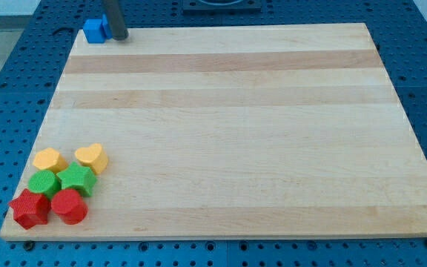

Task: Place the green circle to the left of the yellow hexagon

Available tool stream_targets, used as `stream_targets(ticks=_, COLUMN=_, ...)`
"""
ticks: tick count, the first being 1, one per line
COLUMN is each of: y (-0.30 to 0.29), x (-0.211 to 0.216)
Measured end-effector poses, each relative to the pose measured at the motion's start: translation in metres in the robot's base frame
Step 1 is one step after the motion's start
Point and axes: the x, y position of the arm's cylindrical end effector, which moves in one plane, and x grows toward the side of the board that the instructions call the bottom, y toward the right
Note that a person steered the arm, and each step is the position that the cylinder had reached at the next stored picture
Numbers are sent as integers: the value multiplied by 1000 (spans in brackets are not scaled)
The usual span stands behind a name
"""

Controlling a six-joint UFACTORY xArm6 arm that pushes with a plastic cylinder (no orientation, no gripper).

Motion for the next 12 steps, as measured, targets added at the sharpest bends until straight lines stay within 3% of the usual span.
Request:
stream_targets(ticks=1, y=51, x=41)
stream_targets(ticks=4, y=146, x=302)
stream_targets(ticks=5, y=147, x=388)
stream_targets(ticks=8, y=134, x=401)
stream_targets(ticks=11, y=-21, x=400)
stream_targets(ticks=12, y=-48, x=390)
